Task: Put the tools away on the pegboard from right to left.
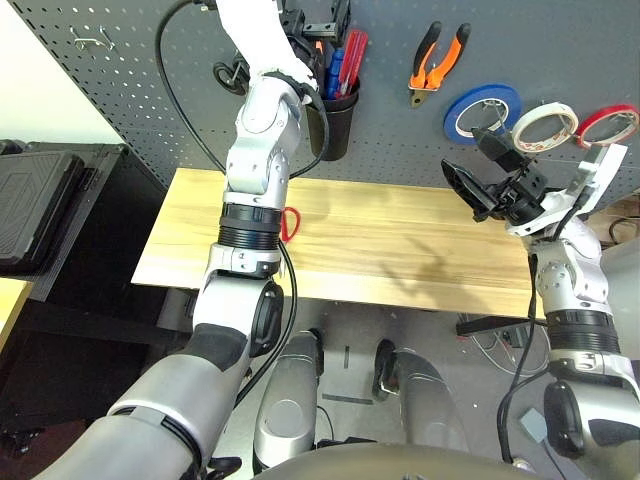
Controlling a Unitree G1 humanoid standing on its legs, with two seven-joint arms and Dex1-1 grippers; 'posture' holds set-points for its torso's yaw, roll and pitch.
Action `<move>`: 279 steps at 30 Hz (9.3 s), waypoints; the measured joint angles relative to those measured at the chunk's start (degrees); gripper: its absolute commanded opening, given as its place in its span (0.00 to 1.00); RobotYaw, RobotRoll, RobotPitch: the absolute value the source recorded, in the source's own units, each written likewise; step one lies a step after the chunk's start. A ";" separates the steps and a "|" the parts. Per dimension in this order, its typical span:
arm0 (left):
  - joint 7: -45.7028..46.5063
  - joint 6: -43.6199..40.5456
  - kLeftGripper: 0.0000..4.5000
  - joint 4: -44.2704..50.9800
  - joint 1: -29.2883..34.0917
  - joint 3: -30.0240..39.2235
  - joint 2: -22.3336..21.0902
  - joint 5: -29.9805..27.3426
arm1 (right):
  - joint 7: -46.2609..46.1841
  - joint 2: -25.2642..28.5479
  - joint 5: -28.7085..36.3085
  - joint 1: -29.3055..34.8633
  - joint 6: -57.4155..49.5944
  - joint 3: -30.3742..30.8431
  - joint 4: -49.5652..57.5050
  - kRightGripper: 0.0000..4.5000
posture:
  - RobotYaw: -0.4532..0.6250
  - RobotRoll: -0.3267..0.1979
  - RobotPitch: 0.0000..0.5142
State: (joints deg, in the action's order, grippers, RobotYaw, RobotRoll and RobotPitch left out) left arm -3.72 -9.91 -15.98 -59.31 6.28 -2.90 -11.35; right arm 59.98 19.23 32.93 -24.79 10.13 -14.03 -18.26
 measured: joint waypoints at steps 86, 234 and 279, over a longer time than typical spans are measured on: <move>8.51 3.05 0.99 -41.57 18.09 -0.05 -10.15 10.03 | -14.16 2.67 -29.01 12.22 -15.87 22.28 7.31 1.00 | 0.59 0.62 0.65; -7.04 7.46 0.01 -16.65 10.88 6.68 -11.03 -3.46 | -1.96 -1.00 -2.46 4.58 5.25 4.29 3.77 1.00 | 0.65 0.62 0.33; -8.51 25.37 0.98 -14.12 35.22 6.26 -14.82 2.51 | -44.87 -6.21 -20.66 7.46 10.90 -0.98 -8.99 1.00 | 0.53 0.62 0.31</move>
State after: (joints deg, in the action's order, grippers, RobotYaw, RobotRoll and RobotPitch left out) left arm -12.23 15.46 -30.10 -24.09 12.55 -17.72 -8.85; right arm 15.11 13.03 12.27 -17.33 21.03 -15.01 -27.25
